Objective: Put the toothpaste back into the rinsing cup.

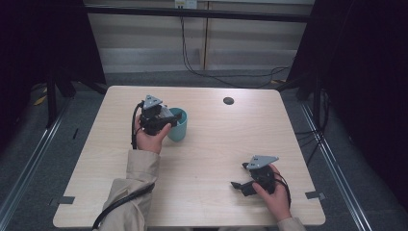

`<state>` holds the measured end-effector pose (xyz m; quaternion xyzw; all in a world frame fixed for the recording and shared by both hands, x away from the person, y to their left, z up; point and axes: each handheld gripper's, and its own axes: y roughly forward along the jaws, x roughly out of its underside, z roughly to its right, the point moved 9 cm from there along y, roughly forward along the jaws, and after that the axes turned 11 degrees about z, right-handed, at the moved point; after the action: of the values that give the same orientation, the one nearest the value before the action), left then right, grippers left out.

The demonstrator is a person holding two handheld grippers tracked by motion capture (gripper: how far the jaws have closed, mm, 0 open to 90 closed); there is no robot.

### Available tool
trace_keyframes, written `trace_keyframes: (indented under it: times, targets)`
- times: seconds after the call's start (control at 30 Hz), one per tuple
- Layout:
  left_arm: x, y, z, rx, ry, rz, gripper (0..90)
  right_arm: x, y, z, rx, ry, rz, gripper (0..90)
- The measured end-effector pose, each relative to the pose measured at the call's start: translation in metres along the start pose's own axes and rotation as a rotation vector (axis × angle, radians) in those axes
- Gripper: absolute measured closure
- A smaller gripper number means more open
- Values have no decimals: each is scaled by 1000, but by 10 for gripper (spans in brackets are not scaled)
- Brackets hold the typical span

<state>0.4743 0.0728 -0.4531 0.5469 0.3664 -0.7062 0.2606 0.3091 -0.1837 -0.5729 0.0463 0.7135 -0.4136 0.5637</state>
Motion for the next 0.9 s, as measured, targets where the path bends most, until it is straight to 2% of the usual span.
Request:
trace_keyframes:
  times: [0.2, 0.33, 0.6, 0.9]
  targets:
    - [6, -10, -10, -25, 3, -29, 273, 0, 0, 0, 0, 0, 0, 131]
    - [8, -16, -15, -31, -7, -24, 262, 0, 0, 0, 0, 0, 0, 131]
    - [10, -25, -17, -35, -4, -20, 267, 0, 0, 0, 2, 0, -1, 132]
    - [22, -40, -18, -30, 1, -31, 254, 0, 0, 0, 1, 0, -1, 131]
